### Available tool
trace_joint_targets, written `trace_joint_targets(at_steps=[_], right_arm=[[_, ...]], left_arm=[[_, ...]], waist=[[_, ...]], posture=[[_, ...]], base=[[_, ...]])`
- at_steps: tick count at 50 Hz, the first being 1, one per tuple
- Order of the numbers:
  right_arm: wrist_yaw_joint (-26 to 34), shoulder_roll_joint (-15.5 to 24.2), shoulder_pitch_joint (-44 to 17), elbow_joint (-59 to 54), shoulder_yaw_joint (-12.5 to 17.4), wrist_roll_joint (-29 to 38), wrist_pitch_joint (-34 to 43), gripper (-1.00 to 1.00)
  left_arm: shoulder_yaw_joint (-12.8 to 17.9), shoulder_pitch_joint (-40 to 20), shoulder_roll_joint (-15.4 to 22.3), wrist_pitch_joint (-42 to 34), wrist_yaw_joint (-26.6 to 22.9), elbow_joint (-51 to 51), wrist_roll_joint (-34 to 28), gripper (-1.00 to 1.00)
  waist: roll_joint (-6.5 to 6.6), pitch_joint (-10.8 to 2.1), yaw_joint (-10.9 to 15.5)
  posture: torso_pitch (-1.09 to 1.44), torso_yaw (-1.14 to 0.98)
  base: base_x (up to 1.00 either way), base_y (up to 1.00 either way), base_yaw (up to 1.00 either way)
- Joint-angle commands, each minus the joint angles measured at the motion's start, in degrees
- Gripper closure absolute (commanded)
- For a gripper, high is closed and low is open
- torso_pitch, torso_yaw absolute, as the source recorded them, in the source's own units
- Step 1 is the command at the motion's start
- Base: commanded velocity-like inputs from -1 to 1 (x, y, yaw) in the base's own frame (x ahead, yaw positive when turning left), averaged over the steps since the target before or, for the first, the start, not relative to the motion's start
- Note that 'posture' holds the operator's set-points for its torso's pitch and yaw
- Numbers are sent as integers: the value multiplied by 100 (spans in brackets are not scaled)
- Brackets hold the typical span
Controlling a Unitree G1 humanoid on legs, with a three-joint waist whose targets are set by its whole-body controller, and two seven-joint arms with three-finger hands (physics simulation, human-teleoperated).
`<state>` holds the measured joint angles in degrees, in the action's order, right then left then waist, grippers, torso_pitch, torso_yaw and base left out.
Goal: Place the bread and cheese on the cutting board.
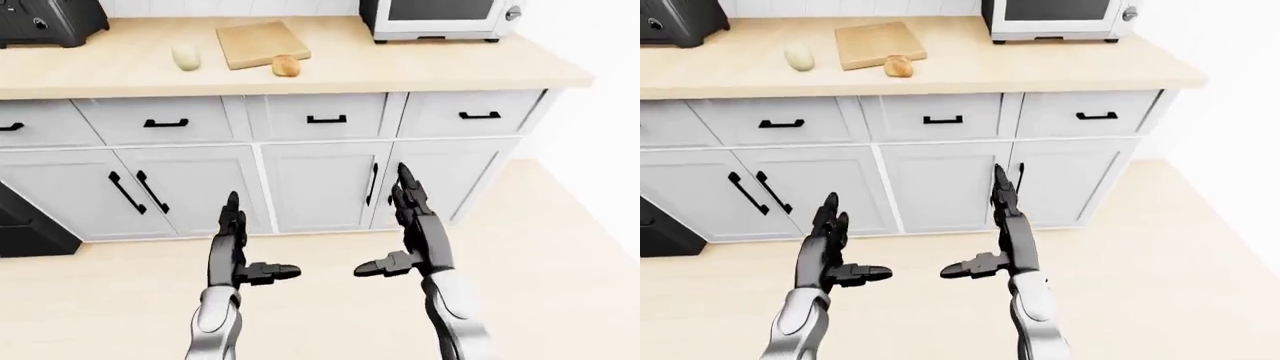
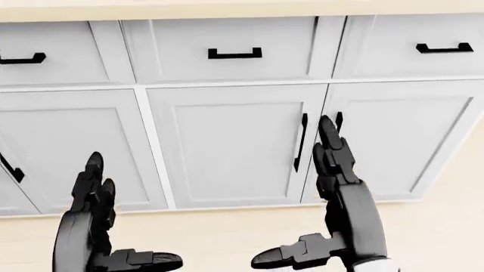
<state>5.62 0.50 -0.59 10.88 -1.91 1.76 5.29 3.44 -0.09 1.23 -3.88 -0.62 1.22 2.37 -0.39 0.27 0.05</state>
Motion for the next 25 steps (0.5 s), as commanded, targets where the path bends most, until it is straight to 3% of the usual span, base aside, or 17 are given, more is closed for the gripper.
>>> trace_joint_targets(at_steps=[1,5,6,10,16,17,18,19,20,25], right_arm=[[112,102,-258,672,-127,370,534,-100],[106,67,-957,2131,-52,548,1927,-100],[135,81,-1044,2149,-33,587,1939,-100],[167,98,-1767,2174,110,537,2333,-100],[335,216,-2887,2087,250,408,2773,-100],[282,272,-3160,2027,318,393,2884,-100],[282,308,-3428,2031,389,276,3079,-100],[218,341,-3747,2149,426,201,3376,-100],[200,457,-4010,2150,404,226,3561,-100],[190,700,-4899,1979,458,130,4021,-100]], left_arm=[[-74,-154,32,-15,123,832,-177,-100],[-315,-108,-30,-930,132,2325,-420,-100],[-325,-139,-38,-1047,119,2499,-444,-100],[-219,-998,-2,-2285,171,3492,-519,-100],[177,-2201,224,-3174,531,3586,-108,-100],[235,-2384,284,-3446,585,3709,-14,-100],[468,-2649,178,-4123,687,4197,471,-100],[449,-2922,371,-4619,840,4545,537,-100],[699,-3386,366,-5193,1022,4803,874,-100],[1155,-4718,961,-6166,1525,4818,1907,-100]], waist=[[21,-120,4],[12,-132,13],[14,-120,13],[28,-95,11],[47,-66,0],[59,-61,-7],[69,-53,-12],[74,-53,-15],[85,-40,-22],[70,124,-30]], posture=[[0,0],[0,0],[0,0],[0,0],[0,0],[0,0],[0,0],[0,0],[0,0],[0,0]], base=[[0,0,0],[0,0,0],[0,0,0],[0,0,0],[0,0,0],[0,0,0],[0,0,0],[0,0,0],[0,0,0],[0,0,0]])
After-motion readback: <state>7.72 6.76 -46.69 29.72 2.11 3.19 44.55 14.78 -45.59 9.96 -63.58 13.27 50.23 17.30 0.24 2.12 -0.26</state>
